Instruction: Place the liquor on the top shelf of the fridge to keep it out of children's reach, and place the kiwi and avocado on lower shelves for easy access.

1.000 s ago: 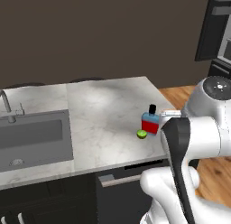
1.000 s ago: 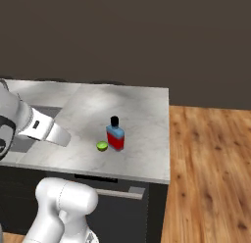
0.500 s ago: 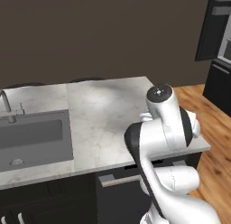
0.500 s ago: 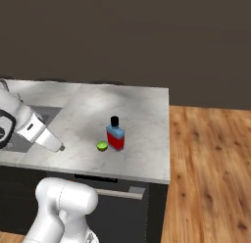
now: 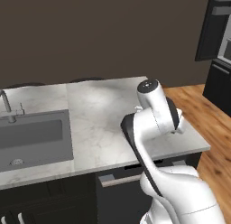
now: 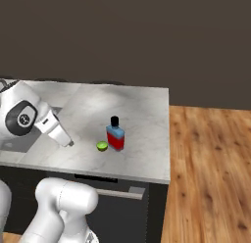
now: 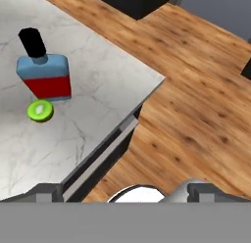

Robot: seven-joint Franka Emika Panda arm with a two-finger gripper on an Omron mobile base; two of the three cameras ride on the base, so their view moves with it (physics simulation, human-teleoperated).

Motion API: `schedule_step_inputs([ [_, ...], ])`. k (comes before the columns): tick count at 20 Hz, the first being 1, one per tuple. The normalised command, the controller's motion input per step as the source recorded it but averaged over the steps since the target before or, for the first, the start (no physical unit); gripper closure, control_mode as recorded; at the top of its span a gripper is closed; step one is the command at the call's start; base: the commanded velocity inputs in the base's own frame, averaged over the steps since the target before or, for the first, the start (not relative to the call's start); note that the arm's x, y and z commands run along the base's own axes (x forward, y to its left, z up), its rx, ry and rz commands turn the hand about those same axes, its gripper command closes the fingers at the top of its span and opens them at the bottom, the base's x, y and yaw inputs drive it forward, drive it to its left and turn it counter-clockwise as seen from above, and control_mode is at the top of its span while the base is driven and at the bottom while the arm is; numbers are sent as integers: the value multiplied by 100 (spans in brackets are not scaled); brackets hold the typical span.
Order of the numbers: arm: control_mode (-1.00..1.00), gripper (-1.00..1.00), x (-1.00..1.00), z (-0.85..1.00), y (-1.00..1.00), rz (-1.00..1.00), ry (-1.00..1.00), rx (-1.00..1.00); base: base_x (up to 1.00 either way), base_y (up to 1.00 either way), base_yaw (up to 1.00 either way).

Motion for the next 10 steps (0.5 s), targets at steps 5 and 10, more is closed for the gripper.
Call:
schedule_step_inputs([
  [5, -100, -100, 44, -17, 0, 0, 1, 15, 0, 0, 0],
  [10, -100, -100, 39, -27, -1, 0, 0, 14, 0, 0, 0],
])
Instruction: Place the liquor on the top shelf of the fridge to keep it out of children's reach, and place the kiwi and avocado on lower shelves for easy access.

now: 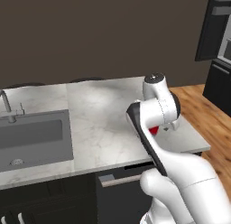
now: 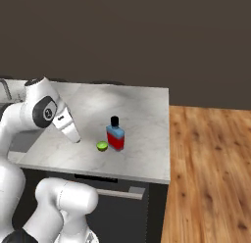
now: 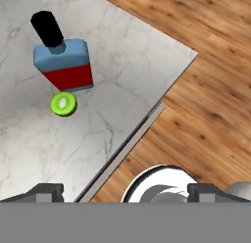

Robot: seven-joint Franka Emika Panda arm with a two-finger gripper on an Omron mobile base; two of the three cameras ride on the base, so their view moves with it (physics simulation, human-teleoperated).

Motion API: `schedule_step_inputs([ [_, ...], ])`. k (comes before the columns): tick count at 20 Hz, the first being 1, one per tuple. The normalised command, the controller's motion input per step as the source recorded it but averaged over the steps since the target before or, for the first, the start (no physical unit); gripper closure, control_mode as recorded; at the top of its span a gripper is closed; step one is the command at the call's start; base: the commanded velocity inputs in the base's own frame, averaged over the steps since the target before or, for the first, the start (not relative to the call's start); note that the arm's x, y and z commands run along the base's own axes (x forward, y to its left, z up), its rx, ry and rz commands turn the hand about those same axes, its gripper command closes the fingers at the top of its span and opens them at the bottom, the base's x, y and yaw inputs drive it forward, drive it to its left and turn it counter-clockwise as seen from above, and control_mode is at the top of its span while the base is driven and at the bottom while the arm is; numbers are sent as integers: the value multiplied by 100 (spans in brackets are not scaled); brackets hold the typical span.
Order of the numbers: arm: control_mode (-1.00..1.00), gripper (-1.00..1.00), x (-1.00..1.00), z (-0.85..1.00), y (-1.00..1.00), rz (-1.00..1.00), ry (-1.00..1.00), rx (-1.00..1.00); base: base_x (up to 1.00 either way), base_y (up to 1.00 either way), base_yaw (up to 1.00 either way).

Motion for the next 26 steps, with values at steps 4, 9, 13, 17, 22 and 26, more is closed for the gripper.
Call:
schedule_step_inputs([
  [4, -100, -100, 31, -33, 0, 0, 0, 11, 0, 0, 0],
  [9, -100, -100, 23, -34, -2, 0, 0, 6, 0, 0, 0],
  [13, -100, -100, 19, -29, -9, 0, 1, 1, 0, 0, 0],
  [17, -100, -100, 16, -29, -12, 0, 4, 0, 0, 0, 0],
  [22, -100, -100, 14, -29, -12, 0, 4, 0, 0, 0, 0],
  [26, -100, -100, 13, -29, -5, 0, 3, 0, 0, 0, 0],
])
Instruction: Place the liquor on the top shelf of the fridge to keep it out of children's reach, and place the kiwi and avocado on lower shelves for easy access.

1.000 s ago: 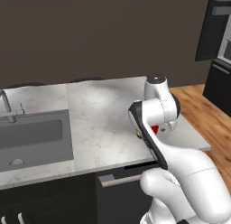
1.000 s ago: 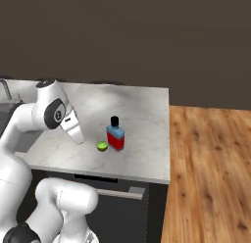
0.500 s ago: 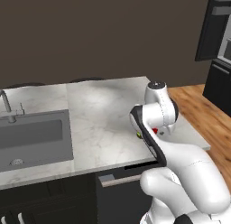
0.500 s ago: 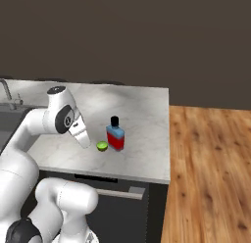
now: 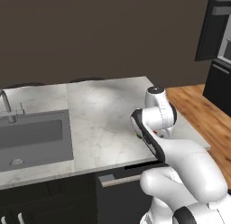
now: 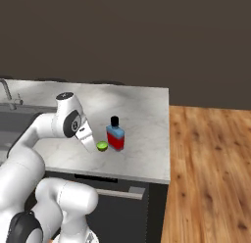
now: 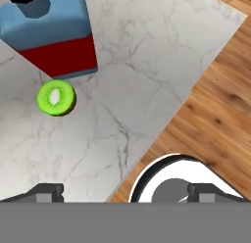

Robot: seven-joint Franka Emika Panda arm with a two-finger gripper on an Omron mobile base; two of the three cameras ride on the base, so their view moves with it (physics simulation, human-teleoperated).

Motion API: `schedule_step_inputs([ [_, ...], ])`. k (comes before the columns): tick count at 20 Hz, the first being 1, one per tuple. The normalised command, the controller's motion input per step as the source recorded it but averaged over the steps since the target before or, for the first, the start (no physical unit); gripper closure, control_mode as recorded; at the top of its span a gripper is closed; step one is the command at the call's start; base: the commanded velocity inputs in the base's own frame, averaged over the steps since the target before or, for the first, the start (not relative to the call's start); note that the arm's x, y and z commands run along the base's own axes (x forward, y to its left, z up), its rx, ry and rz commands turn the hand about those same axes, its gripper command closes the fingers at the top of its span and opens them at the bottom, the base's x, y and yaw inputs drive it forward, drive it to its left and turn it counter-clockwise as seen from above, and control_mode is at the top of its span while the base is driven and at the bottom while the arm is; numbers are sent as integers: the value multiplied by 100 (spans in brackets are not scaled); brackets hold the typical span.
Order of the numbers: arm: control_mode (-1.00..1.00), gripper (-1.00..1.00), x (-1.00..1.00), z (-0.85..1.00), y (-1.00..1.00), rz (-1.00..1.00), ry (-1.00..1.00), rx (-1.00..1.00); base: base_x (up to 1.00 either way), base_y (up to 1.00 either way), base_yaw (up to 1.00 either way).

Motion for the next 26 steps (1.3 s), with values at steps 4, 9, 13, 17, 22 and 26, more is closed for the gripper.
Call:
schedule_step_inputs([
  [4, -100, -100, 16, -23, 0, 0, 1, 0, 0, 0, 0],
  [9, -100, -100, 20, -13, 0, 0, 0, 0, 0, 0, 0],
  [13, -100, -100, 20, -14, 0, 0, 0, 0, 0, 0, 0],
  [17, -100, -100, 18, -16, -1, 0, 0, 0, 0, 0, 0],
  [22, -100, -100, 16, -18, 0, 0, 1, 0, 0, 0, 0],
  [26, -100, -100, 16, -17, 0, 0, 1, 0, 0, 0, 0],
])
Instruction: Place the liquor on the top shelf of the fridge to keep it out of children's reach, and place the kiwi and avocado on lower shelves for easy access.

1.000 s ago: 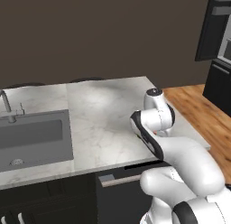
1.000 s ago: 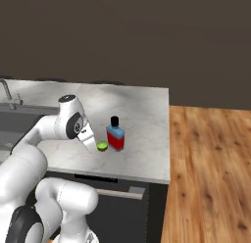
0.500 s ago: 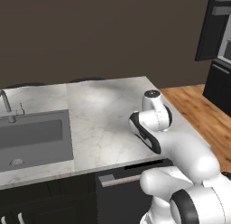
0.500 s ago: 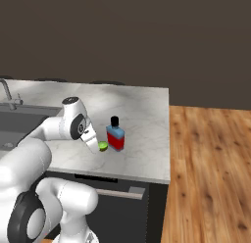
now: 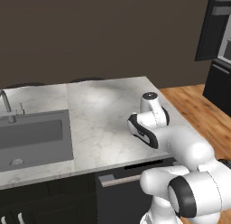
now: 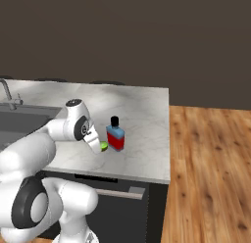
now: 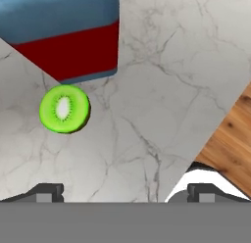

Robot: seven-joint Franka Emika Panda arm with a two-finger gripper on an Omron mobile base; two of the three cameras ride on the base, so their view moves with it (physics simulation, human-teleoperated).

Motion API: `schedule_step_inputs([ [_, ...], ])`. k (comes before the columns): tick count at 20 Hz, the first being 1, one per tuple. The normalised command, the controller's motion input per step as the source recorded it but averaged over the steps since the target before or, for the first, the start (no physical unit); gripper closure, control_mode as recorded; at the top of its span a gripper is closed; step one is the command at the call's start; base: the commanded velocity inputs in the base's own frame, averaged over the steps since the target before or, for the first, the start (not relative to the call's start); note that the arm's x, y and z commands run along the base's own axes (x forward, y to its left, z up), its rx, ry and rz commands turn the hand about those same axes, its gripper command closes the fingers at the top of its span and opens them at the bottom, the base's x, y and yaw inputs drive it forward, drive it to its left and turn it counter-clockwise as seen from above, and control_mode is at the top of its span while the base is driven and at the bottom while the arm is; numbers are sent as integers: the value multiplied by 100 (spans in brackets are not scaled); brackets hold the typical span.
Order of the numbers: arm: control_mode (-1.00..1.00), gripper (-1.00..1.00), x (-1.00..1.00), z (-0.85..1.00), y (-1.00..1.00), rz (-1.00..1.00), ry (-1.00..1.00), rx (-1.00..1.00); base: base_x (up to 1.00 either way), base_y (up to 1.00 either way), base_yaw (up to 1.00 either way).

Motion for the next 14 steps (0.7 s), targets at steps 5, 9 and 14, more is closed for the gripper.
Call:
schedule_step_inputs([
  [5, -100, -100, 18, -15, 0, 0, 0, 0, 0, 0, 0],
  [9, -100, -100, 22, -15, 0, 0, 1, 0, 0, 0, 0],
  [14, -100, -100, 23, -15, -3, 0, 1, 0, 0, 0, 0],
])
